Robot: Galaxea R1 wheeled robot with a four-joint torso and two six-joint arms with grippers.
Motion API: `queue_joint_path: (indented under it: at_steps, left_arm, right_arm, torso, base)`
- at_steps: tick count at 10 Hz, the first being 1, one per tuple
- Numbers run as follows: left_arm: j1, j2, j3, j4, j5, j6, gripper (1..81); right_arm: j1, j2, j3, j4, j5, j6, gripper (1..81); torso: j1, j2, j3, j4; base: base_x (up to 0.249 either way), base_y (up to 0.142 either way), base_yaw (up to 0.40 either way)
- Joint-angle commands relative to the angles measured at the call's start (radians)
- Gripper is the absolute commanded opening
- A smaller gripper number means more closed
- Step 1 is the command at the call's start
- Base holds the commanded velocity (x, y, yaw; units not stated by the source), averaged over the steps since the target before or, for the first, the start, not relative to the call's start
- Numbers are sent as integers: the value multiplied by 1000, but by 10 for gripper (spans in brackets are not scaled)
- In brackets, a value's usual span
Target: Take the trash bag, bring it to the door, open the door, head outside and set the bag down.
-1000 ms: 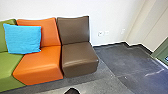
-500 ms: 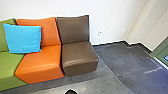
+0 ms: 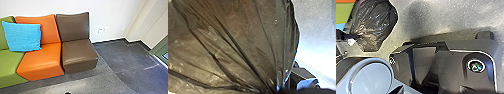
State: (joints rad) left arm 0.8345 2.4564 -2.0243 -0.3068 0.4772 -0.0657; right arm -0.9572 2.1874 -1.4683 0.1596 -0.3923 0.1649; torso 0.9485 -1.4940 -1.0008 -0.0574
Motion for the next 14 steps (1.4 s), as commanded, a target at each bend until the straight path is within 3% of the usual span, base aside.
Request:
queue_joint_path:
  at_steps: [1, 4, 6, 7, 9, 10, 14]
  left_arm:
    - [-45, -83, 82, -12, 81, 30, 10]
    - [13, -106, 87, -12, 81, 78, 10]
    - [94, -109, 78, -11, 74, 133, 10]
    - [137, -106, 67, -14, 34, 165, 10]
    - [202, -111, 65, -9, 12, 179, 10]
    - [249, -93, 35, -12, -36, 211, 10]
    - [386, 1, -51, -8, -121, 248, 10]
  right_arm:
    - [31, -35, 19, 17, -57, -5, 811]
    - [-30, 31, -53, -6, -46, -7, 811]
    - [-87, 82, -108, -31, -22, -7, 811]
    - [-110, 106, -140, -38, -19, -8, 811]
    - [-151, 154, -188, -57, -11, -8, 811]
    - [-182, 178, -203, -77, 21, -8, 811]
    - [-269, 286, -326, -121, 49, -8, 811]
  torso:
    - [-63, 97, 69, 0]
    - [-124, 192, 130, 0]
    - [-170, 261, 176, 0]
    - [-192, 295, 198, 0]
    - [-238, 365, 244, 0]
    - [-260, 397, 266, 0]
    - [-352, 537, 359, 0]
  base:
    - [0, 0, 0]
    - [0, 0, 0]
    - [0, 0, 0]
    - [0, 0, 0]
    - [0, 0, 0]
    - [0, 0, 0]
    - [0, 0, 0]
